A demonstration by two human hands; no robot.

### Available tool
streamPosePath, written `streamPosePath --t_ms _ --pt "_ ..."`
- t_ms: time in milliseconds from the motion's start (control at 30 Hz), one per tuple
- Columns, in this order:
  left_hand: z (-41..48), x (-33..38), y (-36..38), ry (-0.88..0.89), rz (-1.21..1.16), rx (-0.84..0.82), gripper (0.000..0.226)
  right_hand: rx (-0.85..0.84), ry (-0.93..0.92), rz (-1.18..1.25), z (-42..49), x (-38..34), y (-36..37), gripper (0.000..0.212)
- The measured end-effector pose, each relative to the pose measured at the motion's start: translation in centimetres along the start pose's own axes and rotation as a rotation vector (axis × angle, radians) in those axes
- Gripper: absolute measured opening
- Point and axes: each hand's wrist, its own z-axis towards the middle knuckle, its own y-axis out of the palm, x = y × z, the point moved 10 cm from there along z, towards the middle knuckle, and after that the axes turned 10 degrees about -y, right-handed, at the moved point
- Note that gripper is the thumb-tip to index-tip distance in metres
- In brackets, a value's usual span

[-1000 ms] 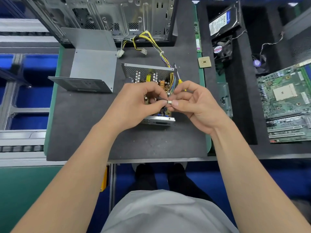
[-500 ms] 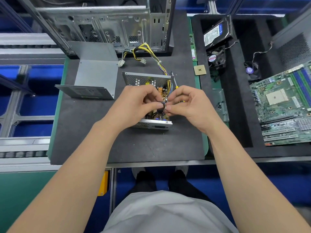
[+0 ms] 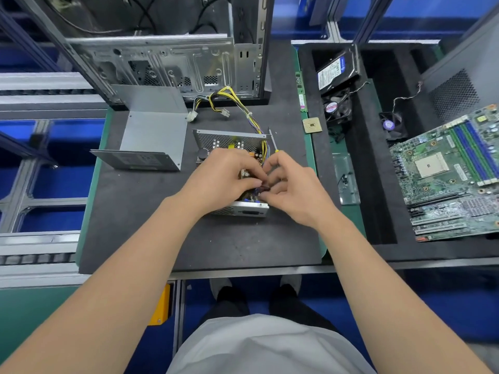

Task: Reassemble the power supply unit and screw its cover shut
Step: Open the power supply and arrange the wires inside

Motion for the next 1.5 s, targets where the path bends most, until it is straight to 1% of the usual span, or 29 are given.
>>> streamPosePath --t_ms 100,200,333,533,733,833,933,1067,1133,1233,1333,1400,1500 --pt "-0.1 -0.7 -0.5 -0.028 0.026 0.050 0.010 0.053 0.035 -0.002 -0.2 0.8 0.0 0.050" --pt "-0.2 -0.9 -0.4 -0.032 0.019 0.057 0.010 0.079 0.046 -0.010 -0.4 1.2 0.0 0.050" --pt "-0.4 -1.2 -1.0 -0.052 -0.070 0.076 0.011 0.083 0.053 -0.013 -0.5 1.3 0.2 0.048" --pt "-0.3 -1.3 -1.2 -0.069 -0.095 0.086 0.009 0.053 0.058 -0.039 -0.6 1.1 0.7 0.047" --pt "-0.4 -1.4 -1.2 -0.079 -0.115 0.090 0.009 0.013 0.060 -0.155 0.0 0.3 0.9 0.045" --pt "-0.4 -1.5 -1.3 -0.088 -0.126 0.092 0.014 -0.019 0.094 -0.202 0.7 0.2 0.9 0.040" --pt "-0.5 -1.4 -1.3 -0.091 -0.125 0.088 0.011 -0.054 0.154 -0.228 1.2 0.6 1.0 0.040" --pt "-0.5 -1.3 -1.3 -0.086 -0.127 0.085 0.010 -0.086 0.179 -0.255 1.4 0.6 0.8 0.038" --pt "-0.5 -1.4 -1.3 -0.084 -0.131 0.083 0.010 -0.091 0.195 -0.227 1.0 0.8 0.7 0.037" --pt "-0.4 -1.4 -1.3 -0.080 -0.130 0.083 0.010 -0.050 0.241 -0.131 0.5 1.4 0.1 0.037" --pt "-0.4 -1.4 -1.2 -0.078 -0.130 0.088 0.010 -0.031 0.282 -0.129 0.4 1.6 0.0 0.039" --pt "-0.3 -1.5 -1.2 -0.074 -0.129 0.089 0.009 -0.036 0.289 -0.144 0.6 1.3 0.3 0.034" --pt "-0.3 -1.6 -1.2 -0.070 -0.131 0.094 0.010 -0.028 0.302 -0.185 0.8 1.3 0.7 0.023"
